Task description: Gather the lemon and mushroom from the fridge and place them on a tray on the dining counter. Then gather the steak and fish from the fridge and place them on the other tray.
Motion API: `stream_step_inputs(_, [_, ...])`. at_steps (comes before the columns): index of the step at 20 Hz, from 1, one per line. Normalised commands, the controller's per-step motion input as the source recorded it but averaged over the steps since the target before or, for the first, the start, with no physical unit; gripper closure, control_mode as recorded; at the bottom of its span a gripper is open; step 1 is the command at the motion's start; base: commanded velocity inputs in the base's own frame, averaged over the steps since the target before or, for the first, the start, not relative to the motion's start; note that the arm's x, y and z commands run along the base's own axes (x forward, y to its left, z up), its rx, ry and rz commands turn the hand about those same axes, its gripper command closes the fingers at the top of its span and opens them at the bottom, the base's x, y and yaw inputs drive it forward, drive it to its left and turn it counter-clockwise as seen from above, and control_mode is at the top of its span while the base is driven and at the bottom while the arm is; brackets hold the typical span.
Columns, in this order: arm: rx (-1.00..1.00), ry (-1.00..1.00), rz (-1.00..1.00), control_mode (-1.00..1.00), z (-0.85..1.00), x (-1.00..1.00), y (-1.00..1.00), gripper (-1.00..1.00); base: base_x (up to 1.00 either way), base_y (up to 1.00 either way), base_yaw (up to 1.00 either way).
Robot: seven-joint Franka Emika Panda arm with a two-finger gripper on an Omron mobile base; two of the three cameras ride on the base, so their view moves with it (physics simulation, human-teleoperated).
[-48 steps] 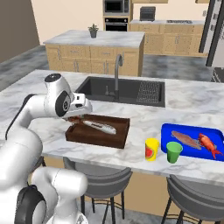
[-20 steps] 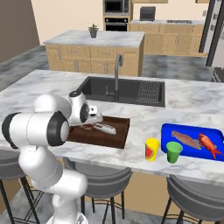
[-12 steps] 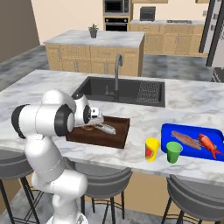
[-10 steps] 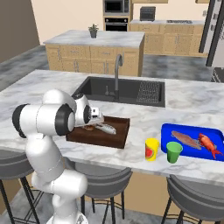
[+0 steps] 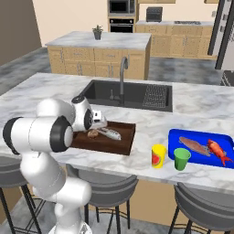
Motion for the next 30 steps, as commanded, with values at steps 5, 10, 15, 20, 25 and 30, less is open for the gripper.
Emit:
stream_step_inputs(5, [0.0,-0.04,0.0,-1.0,0.55,-0.55,0.0,-1.0,0.0,0.0,0.0])
stream_step_inputs(10, [0.0,-0.06,-0.03,-1.0,0.67,-0.72,0.0,-1.0,0.0,0.0,0.0])
stream_step_inputs(15, [0.0,-0.07,-0.05,-1.0,0.68,-0.79,0.0,-1.0,0.0,0.0,0.0])
stream_step_inputs(20, [0.0,-0.04,-0.06,-1.0,0.68,-0.84,0.0,-1.0,0.0,0.0,0.0])
stream_step_inputs(25, [0.0,-0.03,-0.05,-1.0,0.72,-0.88,0.0,-1.0,0.0,0.0,0.0])
stream_step_inputs(30, [0.0,-0.06,-0.01,-1.0,0.37,-0.82,0.04,-1.0,0.0,0.0,0.0])
